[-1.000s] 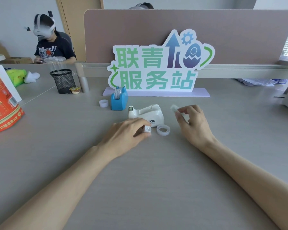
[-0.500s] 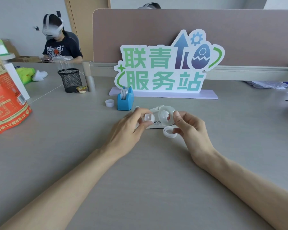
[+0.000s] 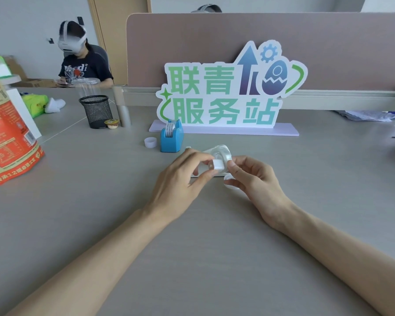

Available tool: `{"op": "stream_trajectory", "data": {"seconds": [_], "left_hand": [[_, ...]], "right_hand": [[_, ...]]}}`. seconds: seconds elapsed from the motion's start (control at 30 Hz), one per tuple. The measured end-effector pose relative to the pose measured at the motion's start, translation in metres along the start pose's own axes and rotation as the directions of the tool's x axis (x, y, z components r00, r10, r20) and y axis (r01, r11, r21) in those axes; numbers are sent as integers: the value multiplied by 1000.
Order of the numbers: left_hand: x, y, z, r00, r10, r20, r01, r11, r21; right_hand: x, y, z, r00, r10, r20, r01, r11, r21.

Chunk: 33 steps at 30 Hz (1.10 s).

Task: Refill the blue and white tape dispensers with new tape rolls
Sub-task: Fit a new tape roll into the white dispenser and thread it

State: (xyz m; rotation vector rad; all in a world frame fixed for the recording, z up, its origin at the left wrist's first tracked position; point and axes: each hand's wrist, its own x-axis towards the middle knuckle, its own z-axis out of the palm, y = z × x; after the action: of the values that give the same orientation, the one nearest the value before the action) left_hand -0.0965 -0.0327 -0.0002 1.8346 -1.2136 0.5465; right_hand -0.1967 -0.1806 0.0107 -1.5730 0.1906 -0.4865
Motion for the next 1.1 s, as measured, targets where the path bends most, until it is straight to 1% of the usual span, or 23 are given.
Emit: {"op": "stream_trajectory", "data": {"seconds": [0.17, 0.4, 0.73, 0.9, 1.1], "left_hand": [[1, -2, -1, 998, -53, -46, 52, 998, -25], [1, -1, -1, 997, -46, -69, 46, 999, 5], [0, -1, -1, 996, -33, -81, 38, 998, 59], [0, -1, -1, 996, -28, -89, 38, 993, 111], [0, 2, -2, 995, -23, -101, 38, 988, 148]], "right_hand": [[0, 1, 0, 998, -30, 50, 30, 999, -12], [-1, 1, 1, 994, -64, 87, 66, 997, -24], [-1, 2, 1, 991, -99, 86, 102, 994, -33], [1, 4, 1, 990, -114, 78, 119, 990, -70], [0, 5, 1, 983, -149, 106, 162, 978, -131]]}}
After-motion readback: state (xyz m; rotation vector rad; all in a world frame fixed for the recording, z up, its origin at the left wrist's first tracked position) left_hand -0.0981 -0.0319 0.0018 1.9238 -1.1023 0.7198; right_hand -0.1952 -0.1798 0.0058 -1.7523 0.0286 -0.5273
